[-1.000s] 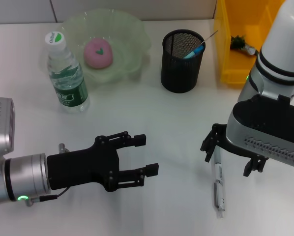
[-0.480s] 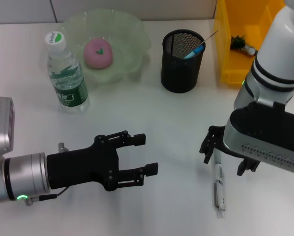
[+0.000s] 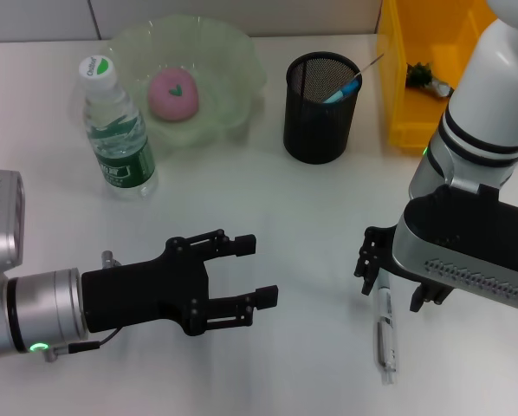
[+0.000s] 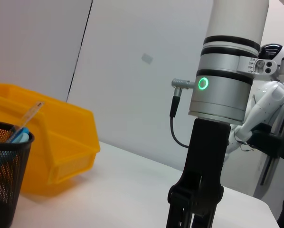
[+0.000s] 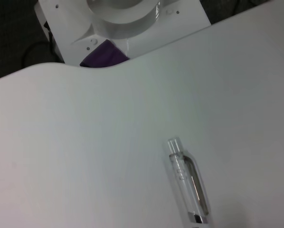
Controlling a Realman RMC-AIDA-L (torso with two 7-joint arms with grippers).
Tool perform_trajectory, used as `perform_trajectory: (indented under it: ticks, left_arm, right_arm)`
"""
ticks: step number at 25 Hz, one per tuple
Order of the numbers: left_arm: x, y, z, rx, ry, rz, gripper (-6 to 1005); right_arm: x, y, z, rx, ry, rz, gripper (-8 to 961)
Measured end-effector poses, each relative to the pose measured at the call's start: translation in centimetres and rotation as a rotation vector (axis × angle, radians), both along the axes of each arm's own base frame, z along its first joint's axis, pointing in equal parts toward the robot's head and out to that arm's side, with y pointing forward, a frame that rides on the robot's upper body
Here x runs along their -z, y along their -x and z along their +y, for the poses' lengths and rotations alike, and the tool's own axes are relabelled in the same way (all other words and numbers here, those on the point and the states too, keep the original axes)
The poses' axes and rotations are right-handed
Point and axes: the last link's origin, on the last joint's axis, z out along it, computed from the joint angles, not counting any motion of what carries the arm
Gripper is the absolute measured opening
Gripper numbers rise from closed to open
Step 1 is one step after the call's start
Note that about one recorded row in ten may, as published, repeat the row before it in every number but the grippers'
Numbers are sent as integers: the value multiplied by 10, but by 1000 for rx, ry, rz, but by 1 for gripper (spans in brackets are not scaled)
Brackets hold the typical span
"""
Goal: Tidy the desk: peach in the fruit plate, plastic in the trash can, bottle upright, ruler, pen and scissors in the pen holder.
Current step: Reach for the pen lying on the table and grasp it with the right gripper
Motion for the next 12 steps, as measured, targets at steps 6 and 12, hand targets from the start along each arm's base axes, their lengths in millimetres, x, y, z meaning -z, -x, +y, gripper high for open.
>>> perform_trajectory:
  ticks: [6, 12]
  left_arm:
    - [-1, 0, 0, -5, 4, 0, 785]
    - [-1, 0, 0, -5, 4, 1, 785]
  right_arm:
    - [3, -3, 1, -9, 3, -1, 533]
    - [5, -5, 1, -7, 14, 1, 486]
